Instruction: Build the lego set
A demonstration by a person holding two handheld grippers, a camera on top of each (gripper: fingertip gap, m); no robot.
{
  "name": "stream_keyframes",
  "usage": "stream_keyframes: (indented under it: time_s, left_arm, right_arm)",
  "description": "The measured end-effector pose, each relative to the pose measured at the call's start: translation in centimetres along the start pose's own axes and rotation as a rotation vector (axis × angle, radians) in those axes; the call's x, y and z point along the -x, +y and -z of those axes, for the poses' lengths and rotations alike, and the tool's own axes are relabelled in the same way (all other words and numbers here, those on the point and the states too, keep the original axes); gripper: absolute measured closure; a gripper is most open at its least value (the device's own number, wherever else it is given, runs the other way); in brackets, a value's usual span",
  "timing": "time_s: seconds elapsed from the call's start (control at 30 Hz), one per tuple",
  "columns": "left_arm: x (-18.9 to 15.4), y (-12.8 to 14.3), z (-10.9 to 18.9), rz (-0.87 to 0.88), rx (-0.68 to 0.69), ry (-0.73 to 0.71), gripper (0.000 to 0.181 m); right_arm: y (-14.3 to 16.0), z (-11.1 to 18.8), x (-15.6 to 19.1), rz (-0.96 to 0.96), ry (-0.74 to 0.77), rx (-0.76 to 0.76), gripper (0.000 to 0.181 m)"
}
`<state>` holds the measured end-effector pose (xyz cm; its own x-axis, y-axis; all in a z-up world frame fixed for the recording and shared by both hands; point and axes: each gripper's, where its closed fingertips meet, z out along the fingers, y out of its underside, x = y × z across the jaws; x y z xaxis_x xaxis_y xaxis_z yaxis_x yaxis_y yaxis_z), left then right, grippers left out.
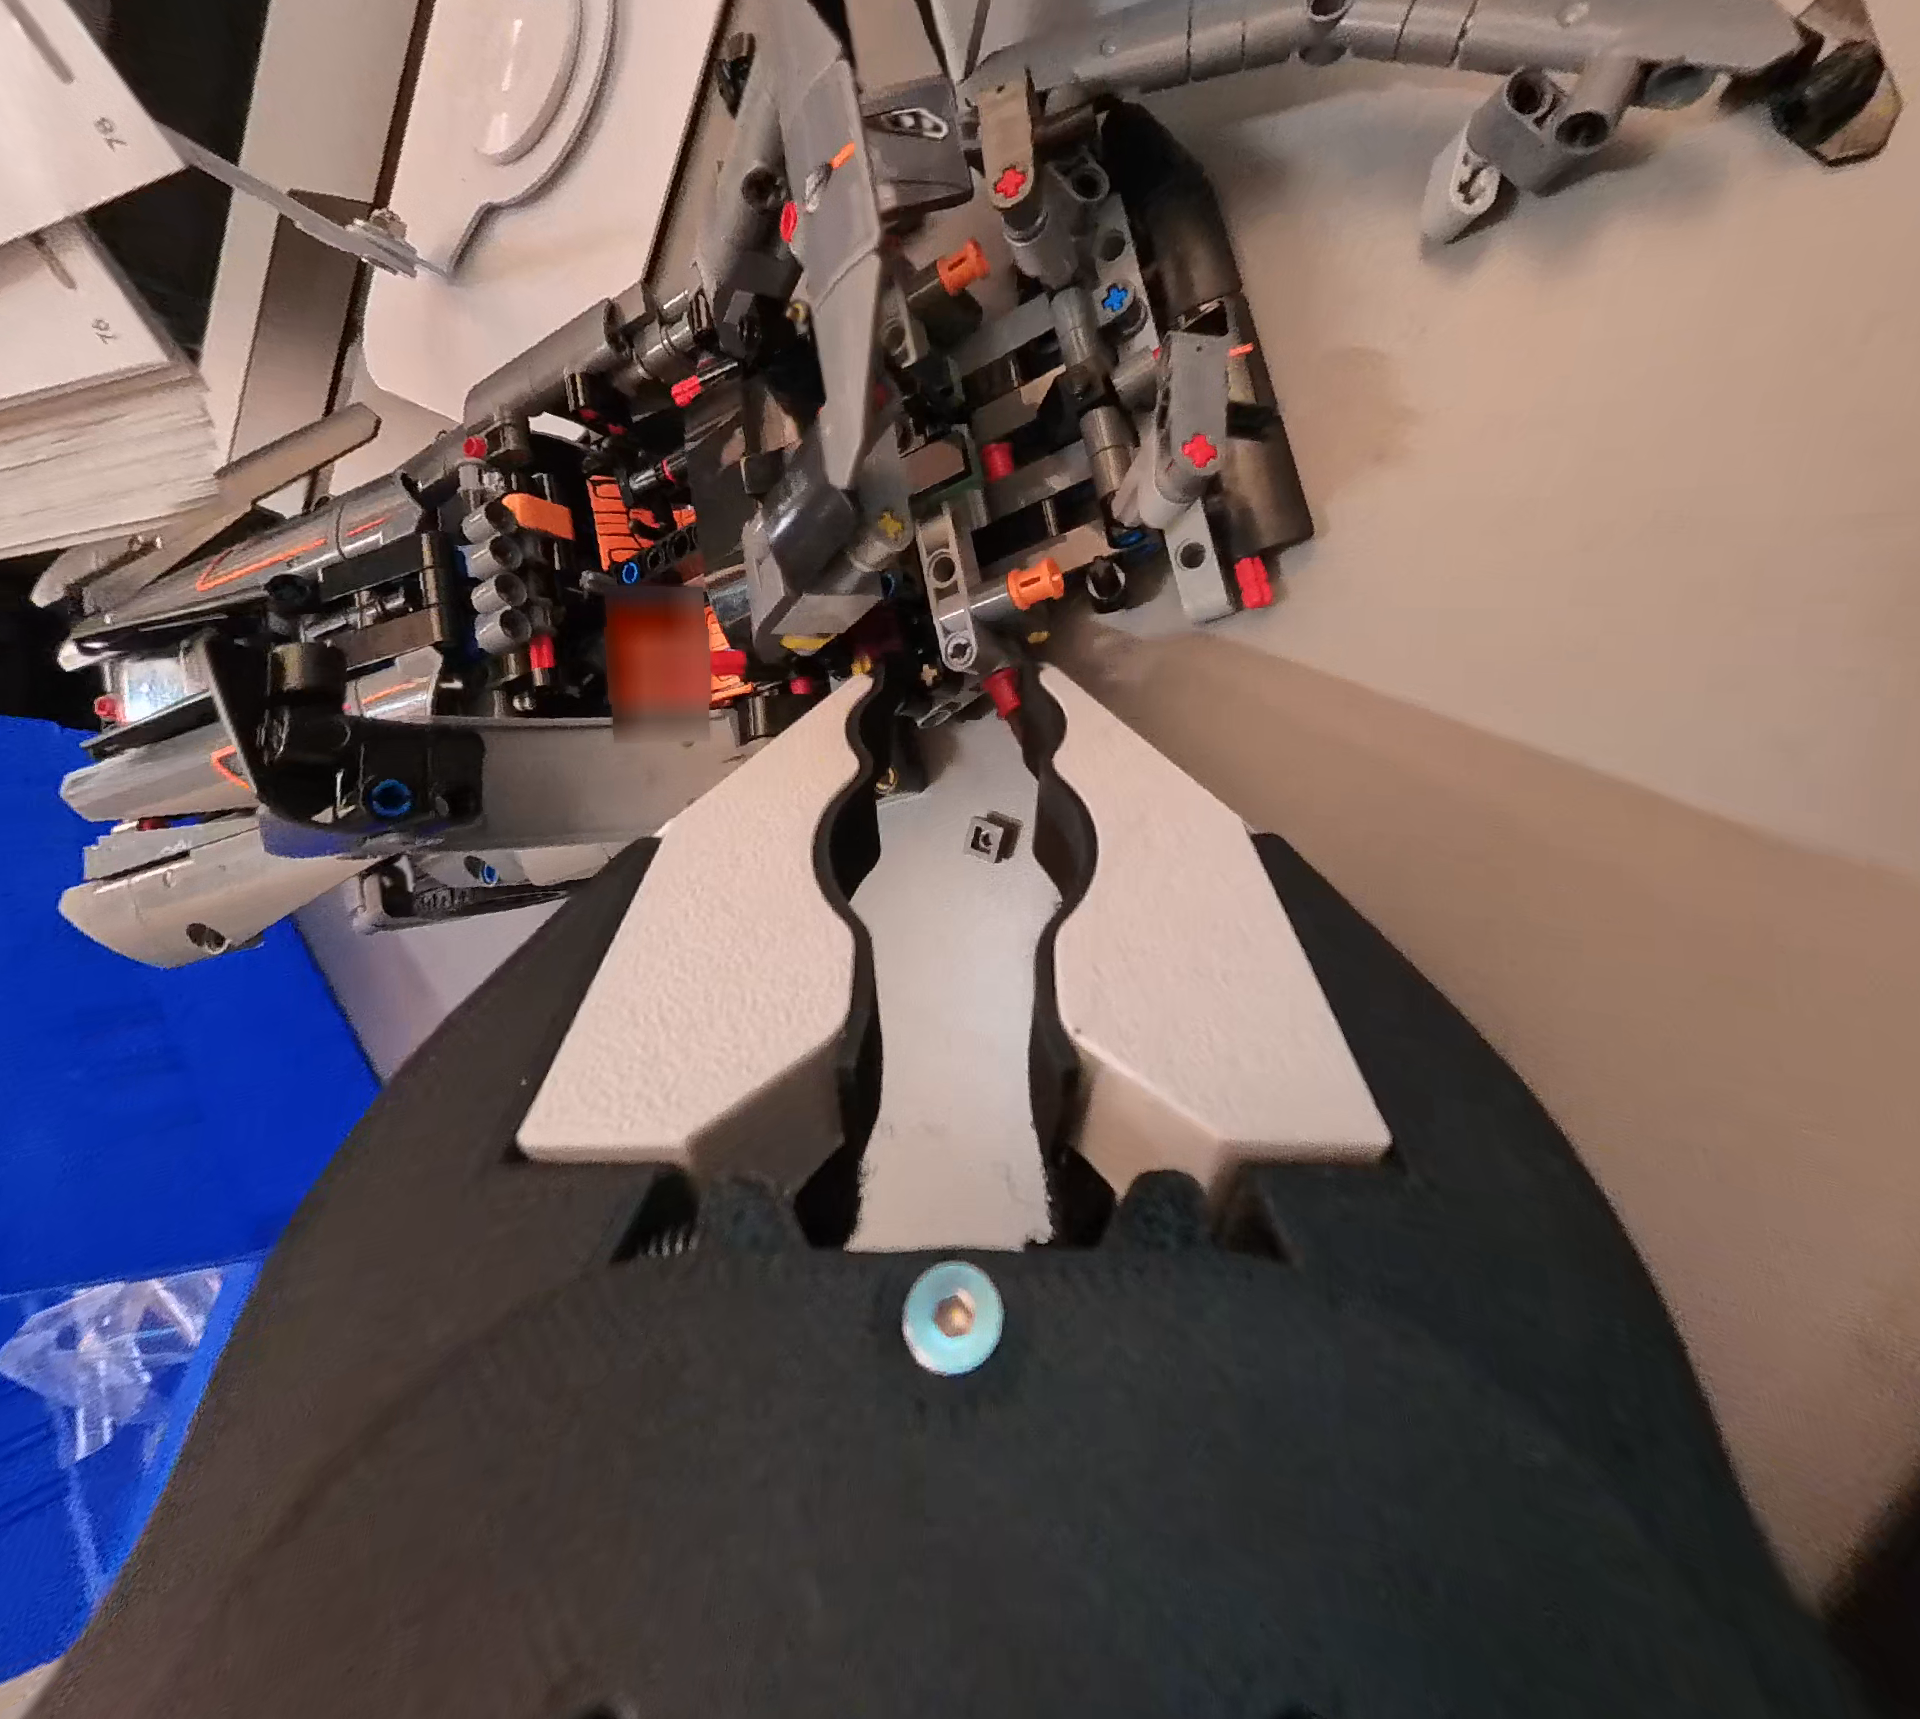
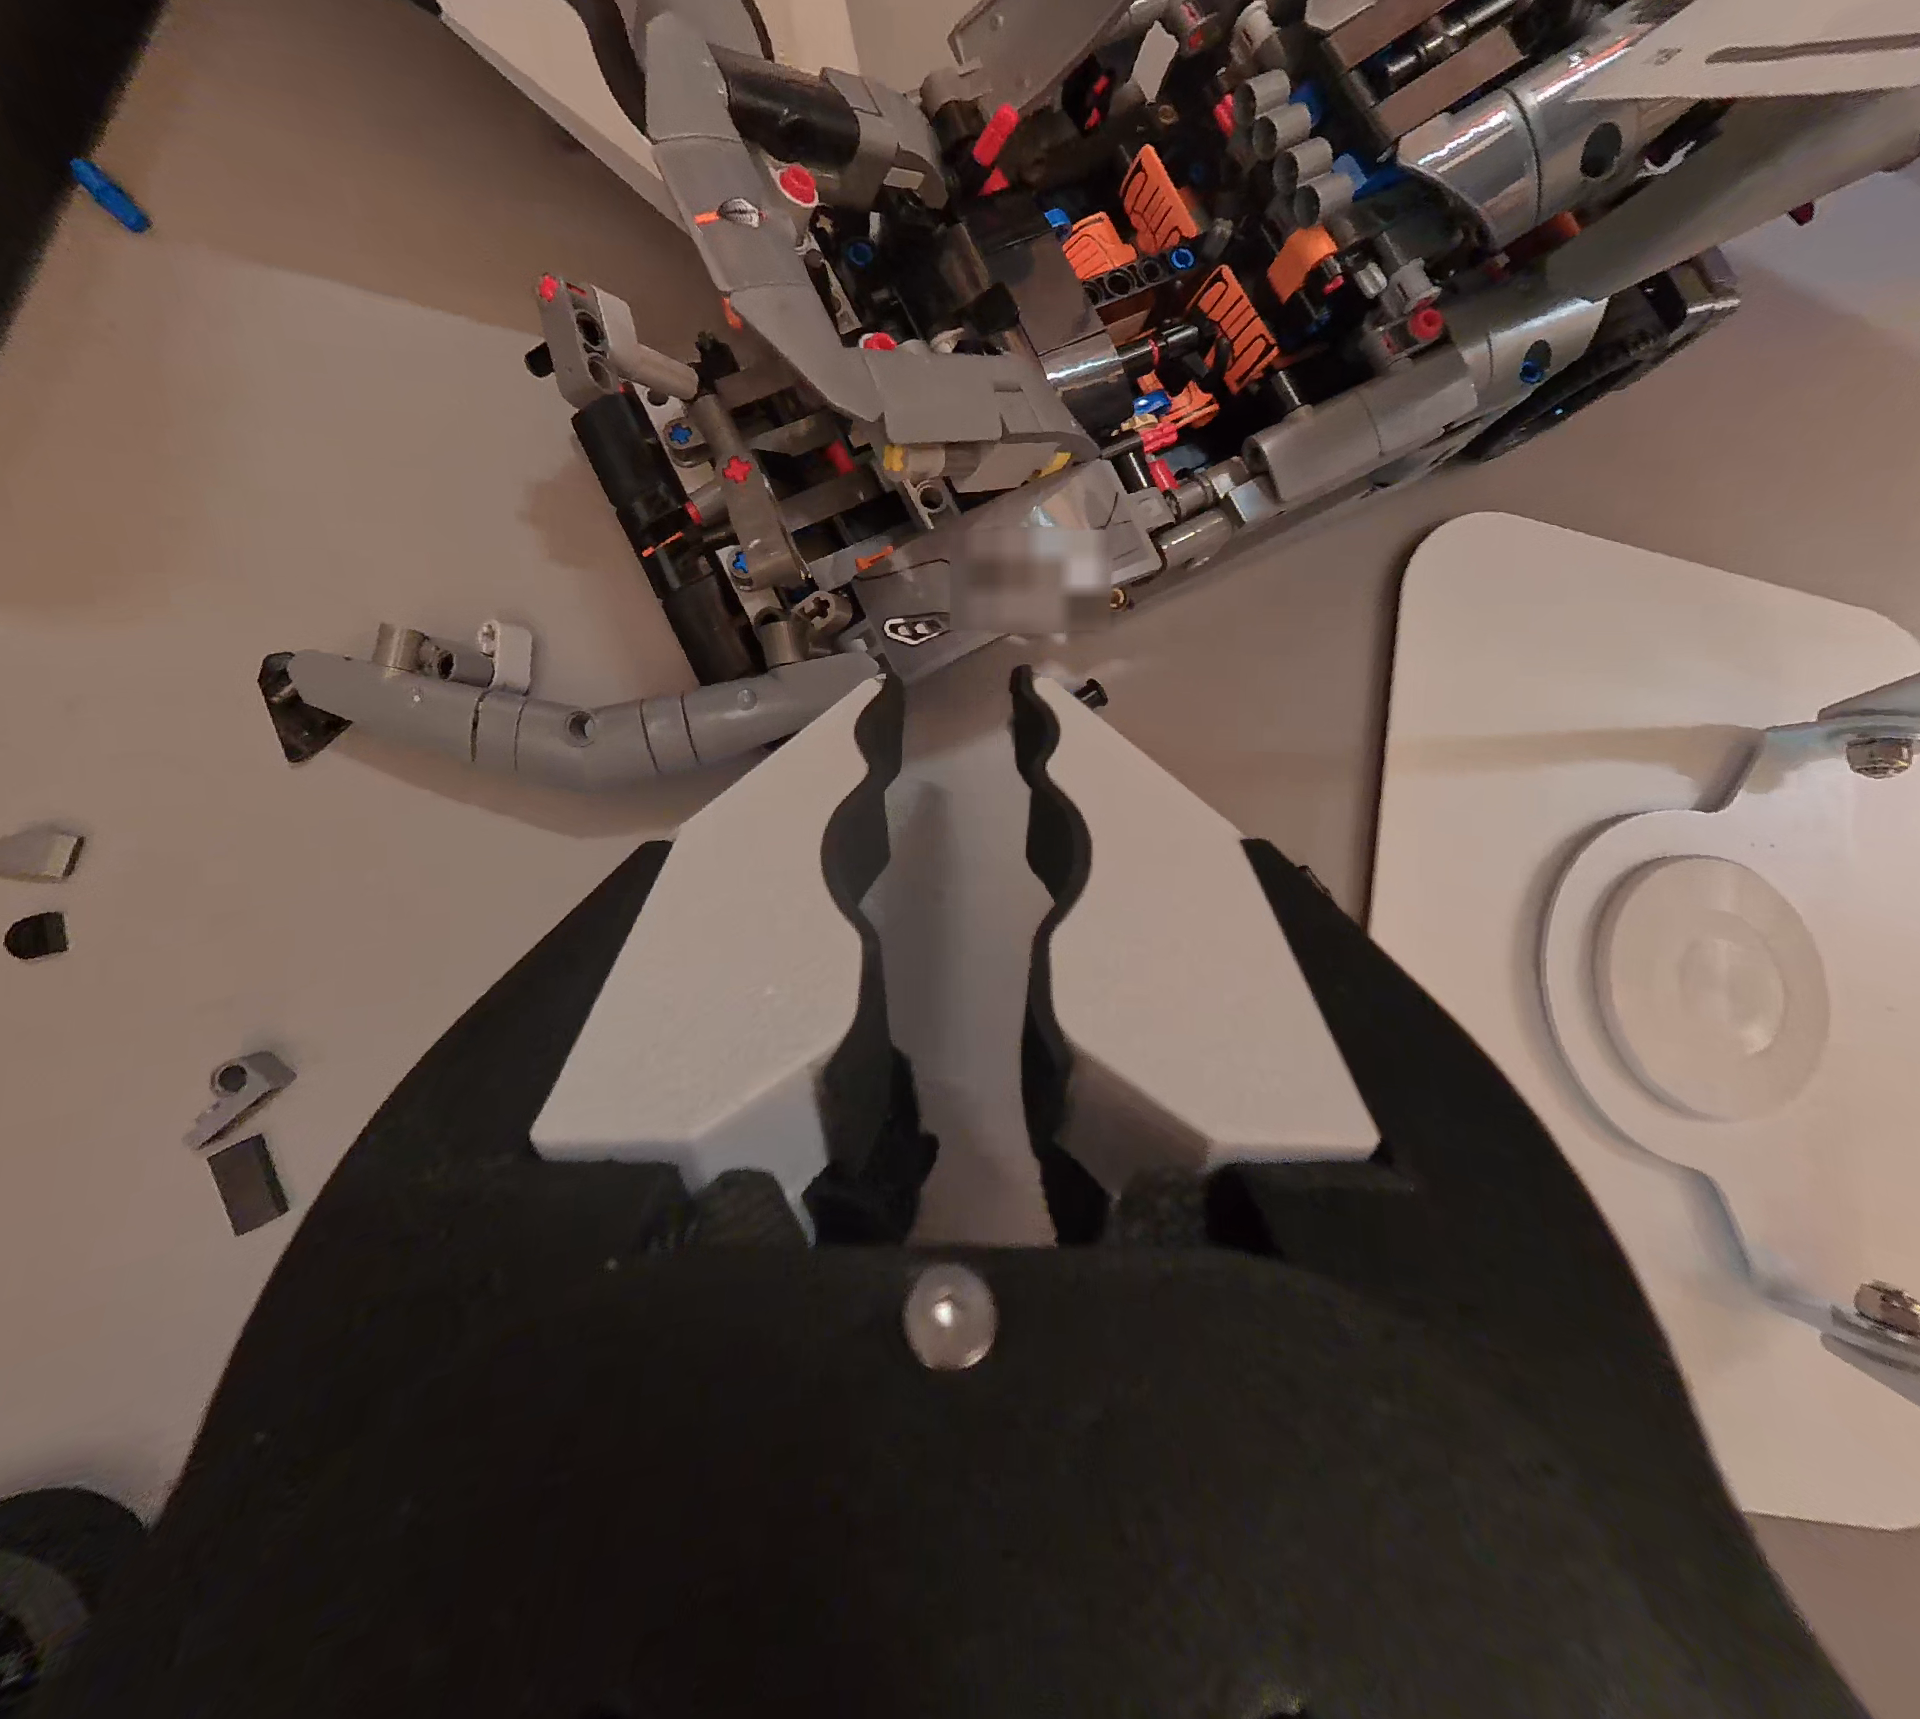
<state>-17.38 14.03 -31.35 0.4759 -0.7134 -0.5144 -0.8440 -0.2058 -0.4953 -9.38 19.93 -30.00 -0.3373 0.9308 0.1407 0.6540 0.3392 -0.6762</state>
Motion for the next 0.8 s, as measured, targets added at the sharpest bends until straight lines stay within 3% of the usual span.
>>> stream_keyframes:
  time_s: [0.23, 0.53, 0.8]
  left_arm:
    - [0.4, 0.6, 0.2, 0.020, 0.019, -0.008, 0.158]
    - [0.1, 1.4, 0.8, 0.096, 0.044, 0.056, 0.162]
    - [-0.6, 1.4, 0.3, 0.146, 0.020, 0.116, 0.159]
  right_arm:
    - [0.6, -0.2, -0.4, 0.043, 0.032, 0.029, 0.166]
    - [-0.9, 0.9, -0.3, 0.142, 0.081, 0.006, 0.176]
    - [-3.7, 3.1, 0.3, 0.304, 0.172, 0.044, 0.171]
